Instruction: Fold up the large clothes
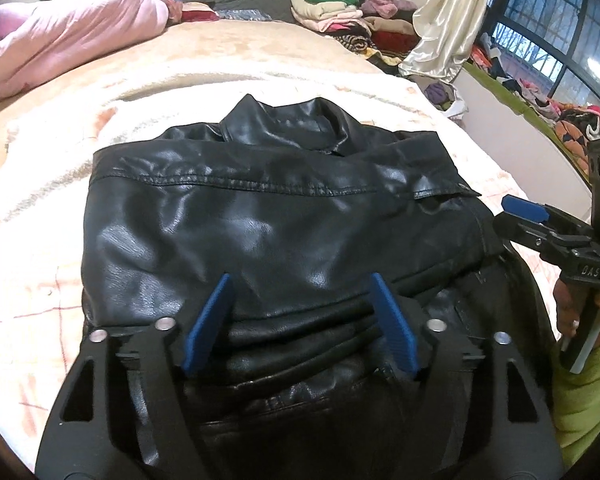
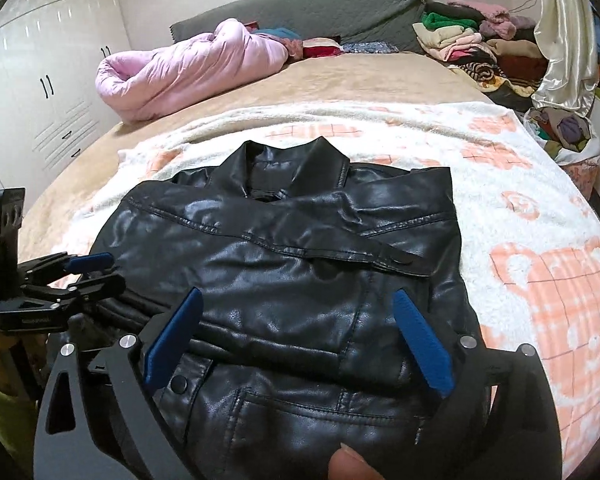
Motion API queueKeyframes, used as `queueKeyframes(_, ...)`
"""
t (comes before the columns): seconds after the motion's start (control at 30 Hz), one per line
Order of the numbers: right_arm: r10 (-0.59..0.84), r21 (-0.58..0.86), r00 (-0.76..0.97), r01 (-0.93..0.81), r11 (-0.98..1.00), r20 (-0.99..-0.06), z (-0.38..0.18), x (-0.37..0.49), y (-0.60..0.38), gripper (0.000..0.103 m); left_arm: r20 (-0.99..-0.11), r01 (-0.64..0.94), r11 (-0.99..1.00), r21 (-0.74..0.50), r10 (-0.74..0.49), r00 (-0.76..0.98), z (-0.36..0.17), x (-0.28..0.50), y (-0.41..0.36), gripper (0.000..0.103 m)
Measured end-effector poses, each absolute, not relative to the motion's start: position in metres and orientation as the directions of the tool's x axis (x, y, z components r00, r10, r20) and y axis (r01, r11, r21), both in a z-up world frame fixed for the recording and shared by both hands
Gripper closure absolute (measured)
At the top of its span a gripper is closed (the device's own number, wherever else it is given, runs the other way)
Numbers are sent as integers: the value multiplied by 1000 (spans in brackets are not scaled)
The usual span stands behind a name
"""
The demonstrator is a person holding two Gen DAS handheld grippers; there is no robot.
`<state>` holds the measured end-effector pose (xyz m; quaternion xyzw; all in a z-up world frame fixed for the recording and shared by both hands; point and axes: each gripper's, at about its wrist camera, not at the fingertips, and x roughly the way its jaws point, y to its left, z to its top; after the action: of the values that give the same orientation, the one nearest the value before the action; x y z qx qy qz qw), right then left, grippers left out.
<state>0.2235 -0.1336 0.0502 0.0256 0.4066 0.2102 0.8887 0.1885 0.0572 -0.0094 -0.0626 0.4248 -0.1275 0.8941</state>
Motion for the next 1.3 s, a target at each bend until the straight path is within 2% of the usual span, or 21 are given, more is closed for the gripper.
queueKeyframes(0.07, 396, 220, 586, -350, 911, -707, 52, 223, -134, 7, -742, 172, 959, -224, -282, 608, -8, 188, 58, 23)
queueKeyframes(0.23, 400, 226, 598, -348, 910, -694, 55, 222, -136, 6, -739, 156, 966, -206, -258, 622, -1, 187, 58, 9)
queueKeyframes(0.6, 411, 232, 619, -352, 907, -669, 65, 217, -140, 5, -733, 138, 971, -195, -237, 637, 9, 185, 62, 9)
queueKeyframes(1.3, 465, 276, 686, -375, 885, -560, 114, 175, -146, 4, -657, 143, 976, -162, -215, 722, 53, 146, 62, 9)
